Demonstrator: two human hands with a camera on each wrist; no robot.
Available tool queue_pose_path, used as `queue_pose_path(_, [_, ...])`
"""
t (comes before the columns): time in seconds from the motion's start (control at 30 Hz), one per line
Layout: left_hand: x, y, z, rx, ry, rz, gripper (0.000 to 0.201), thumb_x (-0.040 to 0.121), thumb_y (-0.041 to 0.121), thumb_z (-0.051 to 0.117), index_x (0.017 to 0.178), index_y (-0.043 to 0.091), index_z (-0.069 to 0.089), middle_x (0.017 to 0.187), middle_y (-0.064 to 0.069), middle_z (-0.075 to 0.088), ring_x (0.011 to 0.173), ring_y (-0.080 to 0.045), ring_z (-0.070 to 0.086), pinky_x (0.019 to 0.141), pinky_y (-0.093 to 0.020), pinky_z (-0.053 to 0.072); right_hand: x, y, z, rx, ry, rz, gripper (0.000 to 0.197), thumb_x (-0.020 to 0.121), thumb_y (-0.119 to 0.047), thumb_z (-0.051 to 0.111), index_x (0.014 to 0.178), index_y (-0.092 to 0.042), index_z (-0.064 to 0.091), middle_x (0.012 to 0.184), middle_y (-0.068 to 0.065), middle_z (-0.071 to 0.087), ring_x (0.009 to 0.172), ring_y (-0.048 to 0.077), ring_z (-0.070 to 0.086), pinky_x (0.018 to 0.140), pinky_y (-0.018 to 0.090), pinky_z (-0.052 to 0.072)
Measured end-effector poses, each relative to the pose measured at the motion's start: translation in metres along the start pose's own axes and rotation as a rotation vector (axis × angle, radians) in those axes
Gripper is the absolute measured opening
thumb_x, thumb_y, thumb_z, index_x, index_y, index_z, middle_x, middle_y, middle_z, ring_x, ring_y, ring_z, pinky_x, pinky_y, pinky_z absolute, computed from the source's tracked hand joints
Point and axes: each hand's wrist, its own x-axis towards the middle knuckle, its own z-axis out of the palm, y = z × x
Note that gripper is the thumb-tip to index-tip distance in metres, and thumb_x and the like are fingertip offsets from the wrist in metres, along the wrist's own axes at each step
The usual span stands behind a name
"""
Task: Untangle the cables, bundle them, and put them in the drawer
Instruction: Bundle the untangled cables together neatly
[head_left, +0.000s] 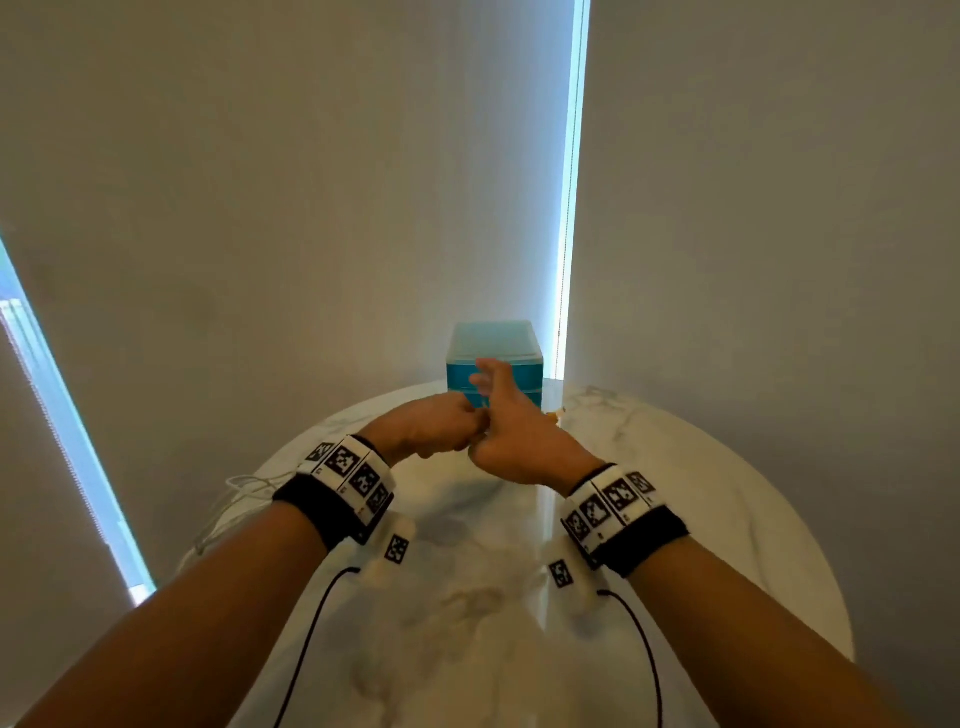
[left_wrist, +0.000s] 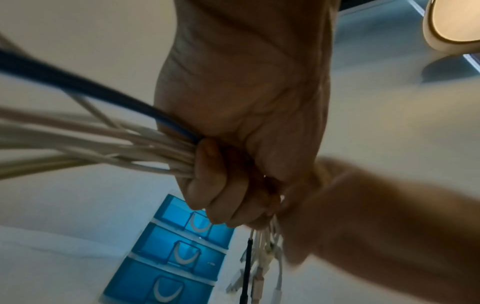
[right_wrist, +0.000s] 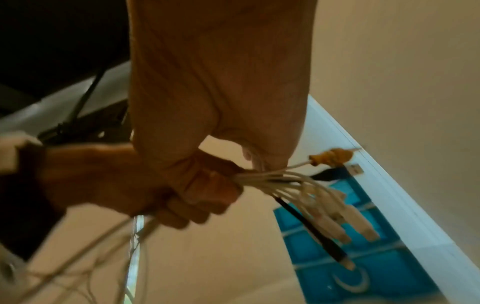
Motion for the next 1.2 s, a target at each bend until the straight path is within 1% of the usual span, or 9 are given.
queue_pose_path(0.1, [-0.005,-0.001,-0.004,-0.009,-0.083,-0.039,0.026,0.108,0.020,0.048,0.083,0.014,0.055,0.066,-0.003,0.048,0.046,-0.011,0.036,0.042,-0.022,0.030,0.010,0.004,0.003,-0.179,-0.177,0.082,0.107,0.087,-0.011,0.081,0.164,-0.018,0.009,0.126,0.005,0.066,0.119,0.024,0.064,0.110,0.042,0.052])
queue_pose_path(0.23, [-0.009,-0.008,-0.007,0.042,-0.152,-0.085,0.033,0.109,0.022,0.045,0.095,0.006,0.071,0.064,-0.003,0.053,0.043,-0.010,0.040,0.041,-0.020,0.034,0.021,0.007,0.008,-0.119,-0.333,0.094,0.032,0.092,-0.040,0.083,0.113,-0.016,0.076,0.091,0.002,0.076,0.086,0.022,0.072,0.086,0.038,0.062])
queue_pose_path(0.47, [-0.022,-0.022,-0.006,-0.039,-0.253,-0.020,0.041,0.113,0.035,0.041,0.082,0.016,0.058,0.063,0.002,0.047,0.051,-0.011,0.035,0.048,-0.023,0.032,0.019,-0.006,0.002,-0.193,-0.574,0.297,0.046,0.091,-0.056,0.080,0.122,-0.022,0.073,0.074,-0.003,0.063,0.064,0.011,0.052,0.064,0.024,0.046])
queue_pose_path(0.57, [-0.039,-0.044,-0.017,-0.131,-0.263,-0.032,0.045,0.110,0.052,0.047,0.086,0.017,0.062,0.064,0.003,0.046,0.053,-0.010,0.035,0.050,-0.022,0.033,0.020,-0.012,0.000,-0.321,-0.634,0.333,0.044,0.094,-0.065,0.070,0.103,-0.022,0.074,0.077,-0.003,0.064,0.064,0.011,0.052,0.063,0.023,0.044])
queue_pose_path(0.7, [-0.057,-0.081,-0.034,-0.121,-0.222,-0.024,0.062,0.090,0.075,0.059,0.091,0.015,0.071,0.070,0.003,0.049,0.059,-0.011,0.039,0.058,-0.024,0.040,0.032,-0.024,0.001,-0.390,-0.526,0.250,0.049,0.096,-0.067,0.063,0.080,-0.021,0.074,0.069,-0.004,0.064,0.060,0.014,0.050,0.064,0.027,0.042])
queue_pose_path(0.87, [-0.067,-0.116,-0.049,-0.204,-0.178,0.046,0.051,0.100,0.065,0.059,0.091,0.015,0.064,0.079,0.000,0.053,0.069,-0.013,0.048,0.068,-0.027,0.049,0.049,-0.044,0.008,-0.426,-0.312,0.098,0.046,0.088,-0.063,0.073,0.090,-0.017,0.077,0.088,0.001,0.072,0.081,0.016,0.064,0.080,0.033,0.052])
queue_pose_path(0.97, [-0.079,-0.143,-0.049,-0.395,-0.188,0.071,0.046,0.107,0.056,0.052,0.086,0.015,0.056,0.077,0.002,0.043,0.069,-0.013,0.043,0.072,-0.028,0.052,0.054,-0.044,-0.004,-0.547,-0.114,0.029,0.035,0.089,-0.055,0.072,0.081,-0.020,0.076,0.076,-0.001,0.069,0.077,0.019,0.066,0.069,0.030,0.052])
queue_pose_path(1.07, [-0.092,-0.166,-0.045,-0.553,-0.193,0.020,0.057,0.103,0.073,0.033,0.080,0.023,0.048,0.075,0.003,0.033,0.064,-0.012,0.033,0.066,-0.023,0.048,0.057,-0.041,-0.012,-0.696,0.098,0.016,0.029,0.083,-0.047,0.066,0.075,-0.021,0.074,0.068,-0.002,0.066,0.066,0.021,0.066,0.065,0.030,0.056])
queue_pose_path(1.2, [-0.093,-0.196,-0.054,-0.373,-0.144,-0.091,0.068,0.098,0.083,0.019,0.068,0.026,0.041,0.065,0.005,0.034,0.057,-0.014,0.029,0.056,-0.025,0.038,0.052,-0.054,0.008,-0.726,-0.012,0.012,0.025,0.086,-0.042,0.063,0.078,-0.020,0.072,0.072,-0.002,0.064,0.072,0.021,0.064,0.063,0.029,0.049])
